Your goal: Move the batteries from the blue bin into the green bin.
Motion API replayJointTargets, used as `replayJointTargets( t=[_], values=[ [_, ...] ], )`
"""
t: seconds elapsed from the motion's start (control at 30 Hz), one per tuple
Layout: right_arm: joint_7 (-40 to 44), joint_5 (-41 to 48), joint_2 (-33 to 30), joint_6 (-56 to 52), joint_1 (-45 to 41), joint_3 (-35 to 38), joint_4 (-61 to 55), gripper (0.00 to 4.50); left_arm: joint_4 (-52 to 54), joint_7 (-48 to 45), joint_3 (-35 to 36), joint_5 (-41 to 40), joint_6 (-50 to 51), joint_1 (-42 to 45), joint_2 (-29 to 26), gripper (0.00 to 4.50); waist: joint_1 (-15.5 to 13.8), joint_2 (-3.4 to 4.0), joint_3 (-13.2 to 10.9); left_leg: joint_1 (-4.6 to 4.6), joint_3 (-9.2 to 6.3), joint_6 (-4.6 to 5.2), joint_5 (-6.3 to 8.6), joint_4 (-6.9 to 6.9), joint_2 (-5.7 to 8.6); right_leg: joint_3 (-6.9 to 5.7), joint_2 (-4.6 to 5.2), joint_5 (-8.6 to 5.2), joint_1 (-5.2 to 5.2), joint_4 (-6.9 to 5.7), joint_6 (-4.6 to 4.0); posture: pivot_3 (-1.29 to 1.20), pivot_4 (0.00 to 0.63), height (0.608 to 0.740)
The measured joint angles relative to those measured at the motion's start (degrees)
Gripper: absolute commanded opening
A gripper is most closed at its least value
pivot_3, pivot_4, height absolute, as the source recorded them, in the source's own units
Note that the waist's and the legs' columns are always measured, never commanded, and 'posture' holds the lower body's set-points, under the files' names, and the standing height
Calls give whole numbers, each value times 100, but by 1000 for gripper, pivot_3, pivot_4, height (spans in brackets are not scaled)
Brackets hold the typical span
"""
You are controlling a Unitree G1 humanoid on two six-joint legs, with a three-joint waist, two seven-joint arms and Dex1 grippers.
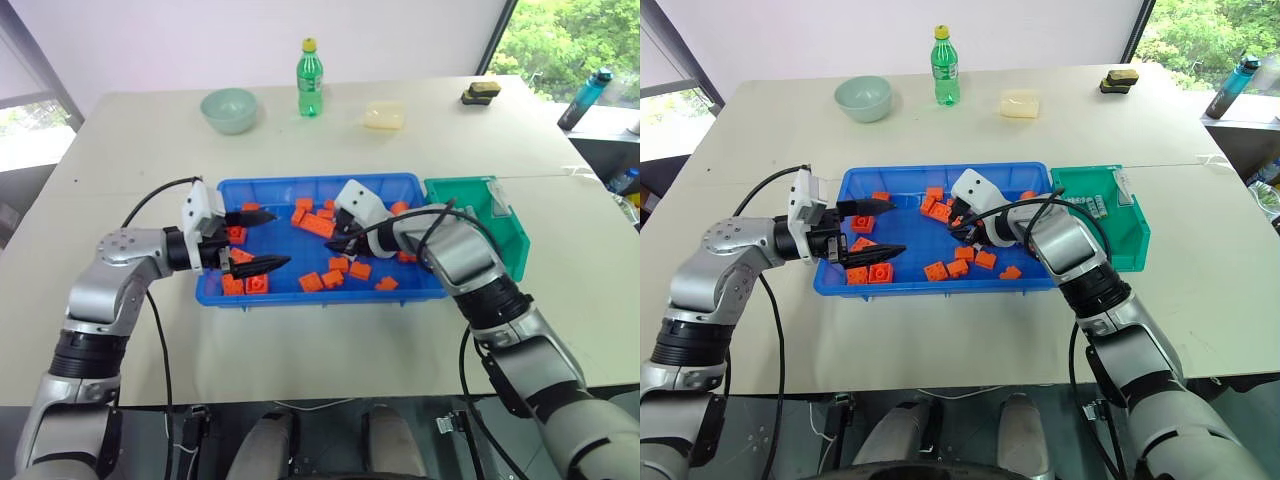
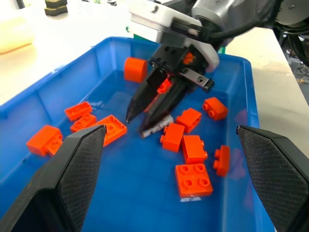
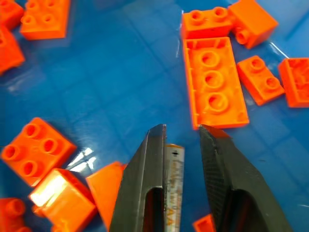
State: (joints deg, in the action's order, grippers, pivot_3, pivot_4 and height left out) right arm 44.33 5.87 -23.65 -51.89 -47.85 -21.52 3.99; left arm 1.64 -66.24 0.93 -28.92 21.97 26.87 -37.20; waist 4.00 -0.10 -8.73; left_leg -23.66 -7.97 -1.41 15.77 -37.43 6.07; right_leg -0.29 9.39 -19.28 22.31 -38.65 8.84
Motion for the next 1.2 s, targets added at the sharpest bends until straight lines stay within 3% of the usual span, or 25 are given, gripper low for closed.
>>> replayJointTargets(
  t=[0.57,0.67,0.8,1.0,1.13,1.2],
  values=[
    [-115,-118,-77,381,271,1,354,2729,-53,49,0,6,2,105,43,4500,0,-1,1,0,0,0,0,-5,2,0,1,0,2,-16,0,0,150,727],
    [-88,-118,-101,458,303,1,357,2022,-63,53,0,6,5,109,44,4500,0,-1,1,1,0,0,0,-7,2,0,2,0,4,-27,0,0,150,727],
    [-8,-71,-134,336,361,27,211,163,-89,51,2,6,6,109,43,4500,-3,-2,1,1,-2,0,0,-13,2,0,2,0,4,-32,0,0,150,727],
    [-29,357,-89,-493,452,491,-306,74,-91,29,-3,5,22,99,72,4500,-8,-1,1,1,-3,1,1,-17,4,0,3,0,4,-35,0,0,150,727],
    [-81,908,-160,-1216,368,1297,-1063,74,-75,-19,-91,4,29,94,179,4500,-21,-1,1,-2,-5,1,1,-23,6,0,4,0,3,-36,0,0,150,727],
    [-75,1171,-493,-1528,246,1839,-1388,74,-58,-78,-183,5,29,91,194,4500,-64,-1,0,-14,-9,5,3,-35,9,0,4,0,6,-35,0,0,150,727]
  ],
)
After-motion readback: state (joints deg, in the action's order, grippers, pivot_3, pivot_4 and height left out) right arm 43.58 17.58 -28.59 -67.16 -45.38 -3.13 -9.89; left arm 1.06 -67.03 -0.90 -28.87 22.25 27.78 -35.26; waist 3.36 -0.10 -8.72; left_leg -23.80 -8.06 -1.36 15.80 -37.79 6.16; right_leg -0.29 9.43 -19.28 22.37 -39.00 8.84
